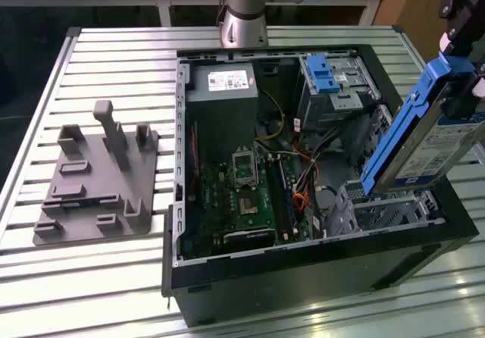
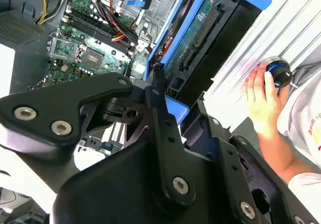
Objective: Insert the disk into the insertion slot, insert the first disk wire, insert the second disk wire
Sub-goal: 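Insert the disk into the insertion slot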
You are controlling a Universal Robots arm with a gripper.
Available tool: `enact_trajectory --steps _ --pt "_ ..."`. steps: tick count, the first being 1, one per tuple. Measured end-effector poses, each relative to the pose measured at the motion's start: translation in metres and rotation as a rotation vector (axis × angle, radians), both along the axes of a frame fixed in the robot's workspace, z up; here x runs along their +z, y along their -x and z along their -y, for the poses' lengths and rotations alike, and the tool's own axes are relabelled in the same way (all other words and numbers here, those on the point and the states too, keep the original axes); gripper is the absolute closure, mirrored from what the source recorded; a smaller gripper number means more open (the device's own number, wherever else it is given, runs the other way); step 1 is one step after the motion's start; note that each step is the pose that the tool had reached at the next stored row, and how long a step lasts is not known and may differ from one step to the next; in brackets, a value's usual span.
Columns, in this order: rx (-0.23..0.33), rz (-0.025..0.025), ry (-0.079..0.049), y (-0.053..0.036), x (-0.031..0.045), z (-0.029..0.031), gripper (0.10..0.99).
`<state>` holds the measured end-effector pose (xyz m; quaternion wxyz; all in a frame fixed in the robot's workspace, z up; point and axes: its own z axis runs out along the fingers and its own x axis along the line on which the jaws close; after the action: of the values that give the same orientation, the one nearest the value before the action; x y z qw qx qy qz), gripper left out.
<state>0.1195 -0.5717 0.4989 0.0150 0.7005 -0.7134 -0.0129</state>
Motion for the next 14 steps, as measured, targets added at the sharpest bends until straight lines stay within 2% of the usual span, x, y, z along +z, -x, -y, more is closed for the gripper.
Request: enact_trajectory --steps 14 --pt "0.0 0.0002 -0.001 0.0 -0.0001 -0.0006 0.722"
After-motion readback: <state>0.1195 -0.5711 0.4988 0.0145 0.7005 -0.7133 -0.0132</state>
